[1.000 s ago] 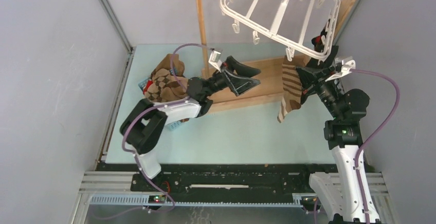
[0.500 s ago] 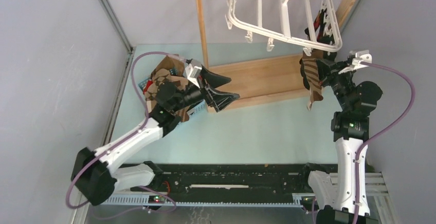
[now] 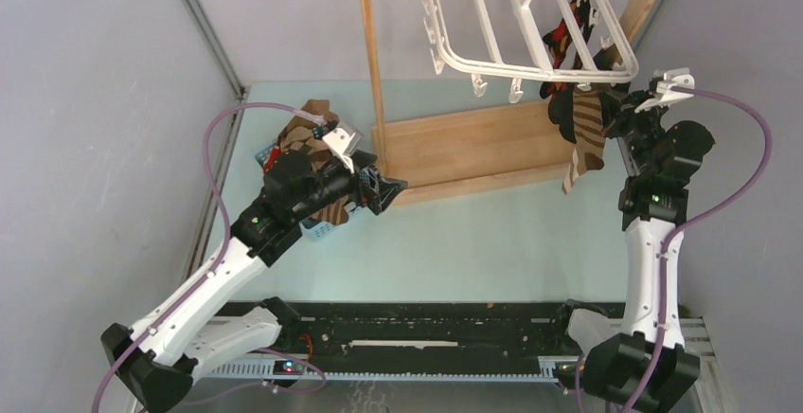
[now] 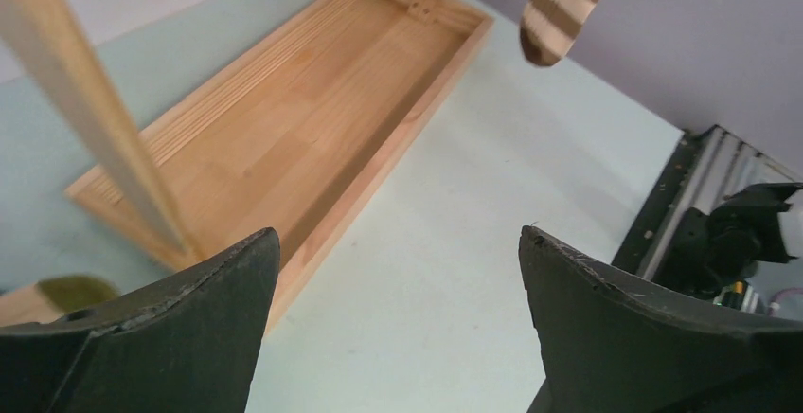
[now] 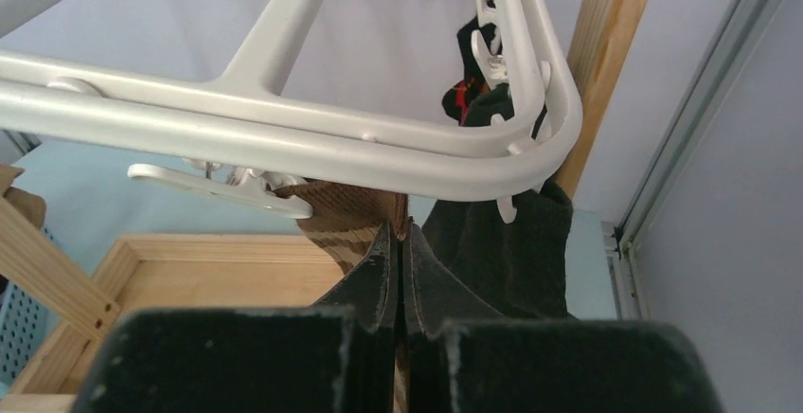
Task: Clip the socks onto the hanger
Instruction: Rotate the hanger at the clothesline.
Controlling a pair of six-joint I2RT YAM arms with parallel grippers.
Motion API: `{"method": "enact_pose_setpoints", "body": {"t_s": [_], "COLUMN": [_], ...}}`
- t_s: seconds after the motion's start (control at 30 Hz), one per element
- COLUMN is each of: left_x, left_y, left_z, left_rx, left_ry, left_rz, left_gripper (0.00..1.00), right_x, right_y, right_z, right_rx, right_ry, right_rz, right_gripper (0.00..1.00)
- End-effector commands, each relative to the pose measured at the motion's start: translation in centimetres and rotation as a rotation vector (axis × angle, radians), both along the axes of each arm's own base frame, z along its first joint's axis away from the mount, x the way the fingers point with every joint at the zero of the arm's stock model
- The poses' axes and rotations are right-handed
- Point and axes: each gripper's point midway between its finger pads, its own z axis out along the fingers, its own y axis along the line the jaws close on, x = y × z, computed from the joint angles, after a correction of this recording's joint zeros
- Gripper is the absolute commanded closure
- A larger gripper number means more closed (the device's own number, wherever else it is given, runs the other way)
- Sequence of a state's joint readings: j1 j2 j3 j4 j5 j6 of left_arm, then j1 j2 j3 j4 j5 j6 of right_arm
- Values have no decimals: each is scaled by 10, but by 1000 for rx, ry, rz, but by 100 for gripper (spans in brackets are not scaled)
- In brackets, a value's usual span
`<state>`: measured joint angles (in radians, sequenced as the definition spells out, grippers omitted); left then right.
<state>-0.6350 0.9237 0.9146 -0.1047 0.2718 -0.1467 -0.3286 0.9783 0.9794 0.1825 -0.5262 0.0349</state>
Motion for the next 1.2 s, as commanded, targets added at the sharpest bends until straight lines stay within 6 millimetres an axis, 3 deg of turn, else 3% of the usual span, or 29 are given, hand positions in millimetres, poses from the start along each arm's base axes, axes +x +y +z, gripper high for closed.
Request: {"method": "enact_pose_setpoints", "body": {"t_s": [0.0, 0.4, 0.67, 1.03, 1.17], "left_x": [4, 4, 9, 11, 13], "left_y": [33, 69, 68, 65, 63], "left_z": [18, 5, 2, -5, -5], "left_rx": [43, 51, 47, 49, 51], "left_ry": [-44, 16, 41, 61, 64], "left_rz": [138, 292, 308, 302, 300], "left_gripper": [0, 0, 0, 0, 0], "right_x": [10, 24, 52, 73, 86], "right_y": [-13, -22, -46, -42, -50], "right_z": [25, 27, 34, 27, 26], "right_rx": [-46, -59, -34, -51, -25], "right_ry": [-75, -80, -69, -41, -19], "right_rz": [-23, -1, -76, -23, -35], "right_gripper": [99, 99, 99, 99, 99]}}
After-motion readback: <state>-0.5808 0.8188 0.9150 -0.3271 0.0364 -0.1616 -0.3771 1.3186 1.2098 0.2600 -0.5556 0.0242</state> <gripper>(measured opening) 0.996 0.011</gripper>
